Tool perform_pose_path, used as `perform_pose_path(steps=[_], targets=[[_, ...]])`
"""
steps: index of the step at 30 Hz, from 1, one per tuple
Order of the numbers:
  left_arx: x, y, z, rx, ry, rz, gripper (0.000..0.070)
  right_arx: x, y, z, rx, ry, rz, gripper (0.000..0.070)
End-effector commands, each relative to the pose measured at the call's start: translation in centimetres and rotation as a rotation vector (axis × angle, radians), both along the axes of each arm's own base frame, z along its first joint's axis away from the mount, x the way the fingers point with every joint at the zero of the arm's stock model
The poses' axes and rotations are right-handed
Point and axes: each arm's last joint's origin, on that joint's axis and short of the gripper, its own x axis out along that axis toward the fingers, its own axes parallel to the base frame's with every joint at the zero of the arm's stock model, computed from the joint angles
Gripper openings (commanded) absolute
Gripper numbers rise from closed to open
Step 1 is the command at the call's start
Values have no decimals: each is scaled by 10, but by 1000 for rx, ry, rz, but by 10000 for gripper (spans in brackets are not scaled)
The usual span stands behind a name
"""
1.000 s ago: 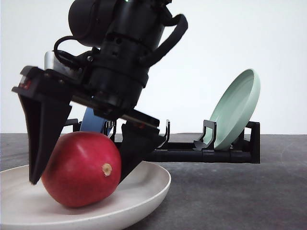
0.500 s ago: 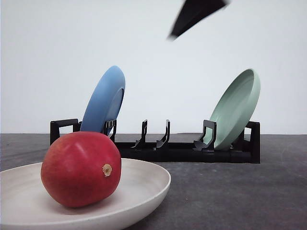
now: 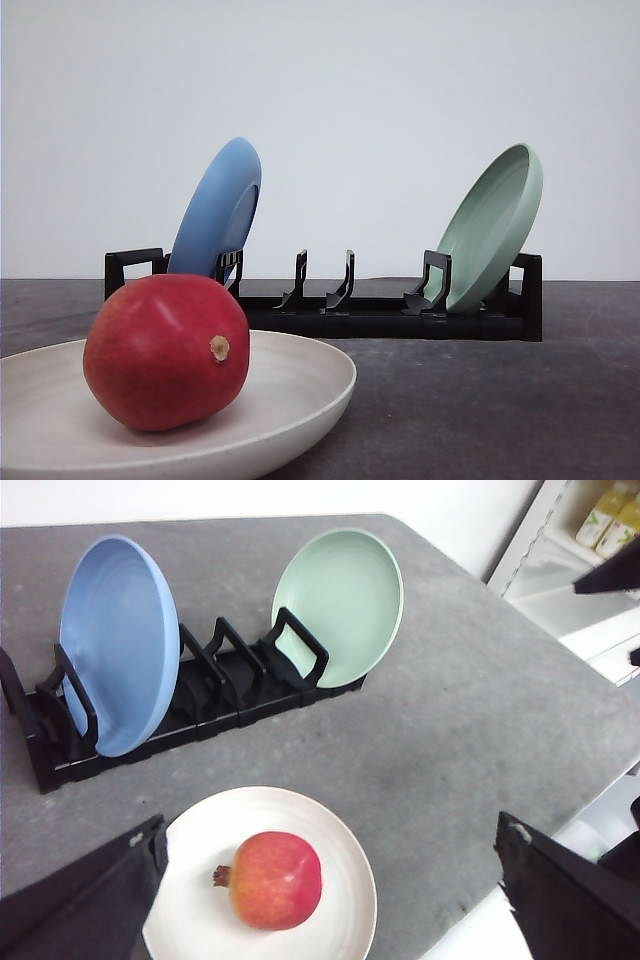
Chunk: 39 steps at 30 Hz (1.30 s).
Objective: Place pomegranate in white plate
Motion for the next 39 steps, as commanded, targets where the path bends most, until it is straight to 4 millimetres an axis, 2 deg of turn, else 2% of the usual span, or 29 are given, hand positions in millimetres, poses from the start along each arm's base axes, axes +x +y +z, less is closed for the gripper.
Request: perform_pose_path(steps=[1,5,10,11,12,13,14,15,17,35,39], targets=[[0,-2,3,-3,-26,-17,637,-6,-5,-5,84,-22,-23,700],[0,-2,4,1,-49,-25,637,-14,-15,-21,203,-103,-102,700],[0,-2,4,1,-49,-24,637,-15,-17,-31,233,-138,-119,700],[0,-2,4,2,-50,-23,628,-14,-17,-31,232,-138,-119,700],[0,-2,4,3,-51,-19,561,-14,-16,-32,230,-135,-118,700],[0,-2,4,10,-57,-20,360,-13,-15,-32,228,-127,-120,550],[0,-2,4,24,-68,-26,99,-12,-14,-33,225,-118,-120,191],[0,-2,4,31,-75,-28,25,-12,-13,-33,219,-112,-117,16],[1,-1,4,34,-79,-18,0,-11,-13,-34,216,-108,-120,12],[1,-1,4,32,-86,-2,0,-9,-11,-33,215,-109,-116,0],[1,2,-2,13,-93,14,0,-9,-11,-33,215,-109,-116,0]])
